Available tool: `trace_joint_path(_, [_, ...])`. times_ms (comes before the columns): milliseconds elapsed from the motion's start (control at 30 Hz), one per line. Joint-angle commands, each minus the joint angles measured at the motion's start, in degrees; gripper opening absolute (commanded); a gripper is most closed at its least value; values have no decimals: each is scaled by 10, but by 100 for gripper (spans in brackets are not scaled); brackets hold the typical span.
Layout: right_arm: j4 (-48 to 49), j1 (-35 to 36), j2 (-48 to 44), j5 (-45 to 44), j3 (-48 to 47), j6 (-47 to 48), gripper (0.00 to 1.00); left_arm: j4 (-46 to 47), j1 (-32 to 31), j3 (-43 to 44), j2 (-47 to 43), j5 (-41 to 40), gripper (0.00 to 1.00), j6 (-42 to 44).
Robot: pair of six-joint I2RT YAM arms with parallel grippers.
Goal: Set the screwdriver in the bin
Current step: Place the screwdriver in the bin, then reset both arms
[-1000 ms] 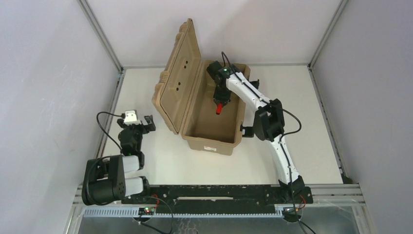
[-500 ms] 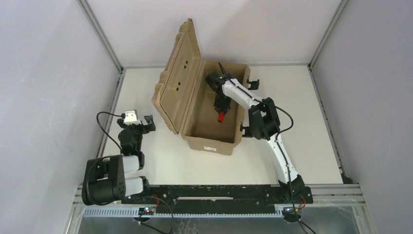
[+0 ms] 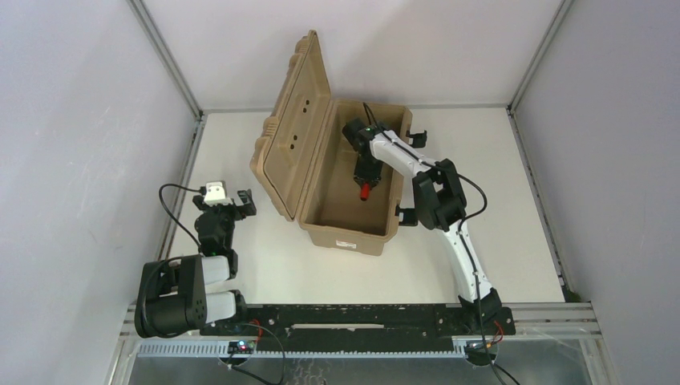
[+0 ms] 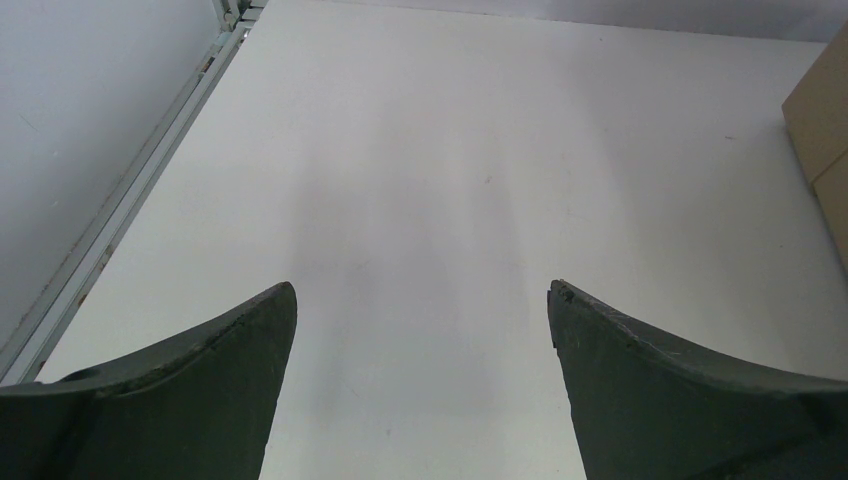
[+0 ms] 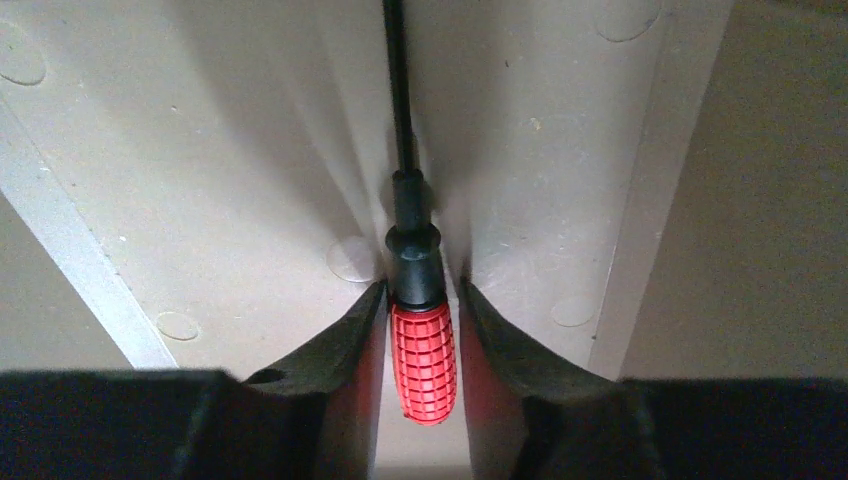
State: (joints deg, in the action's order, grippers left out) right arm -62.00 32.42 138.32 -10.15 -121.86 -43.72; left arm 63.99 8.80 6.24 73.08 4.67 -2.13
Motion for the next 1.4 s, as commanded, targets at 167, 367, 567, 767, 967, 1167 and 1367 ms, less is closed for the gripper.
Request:
trace_joint_path(167, [6, 2, -67, -4, 5, 15, 73, 18, -3, 22, -8, -3, 100, 0])
trace_joint_path(367, [0, 12, -113, -7, -11, 24, 91, 18, -3, 22, -8, -3, 100, -1])
trace_joint_path(567, [-26, 26, -151, -20, -55, 37, 100, 18, -3, 22, -8, -3, 100, 0])
trace_joint_path(767, [-33, 36, -193, -29, -84, 56, 100, 18, -3, 22, -8, -3, 100, 0])
trace_joint_path(967, [-26, 38, -252, -54, -79, 88, 100, 18, -3, 23, -8, -3, 100, 0])
trace_joint_path(1167, [30, 35, -340, -90, 1, 127, 100, 18, -4, 23, -8, -3, 100, 0])
trace_joint_path(1367, [117, 4, -456, -103, 151, 168, 100, 18, -3, 22, -8, -3, 100, 0])
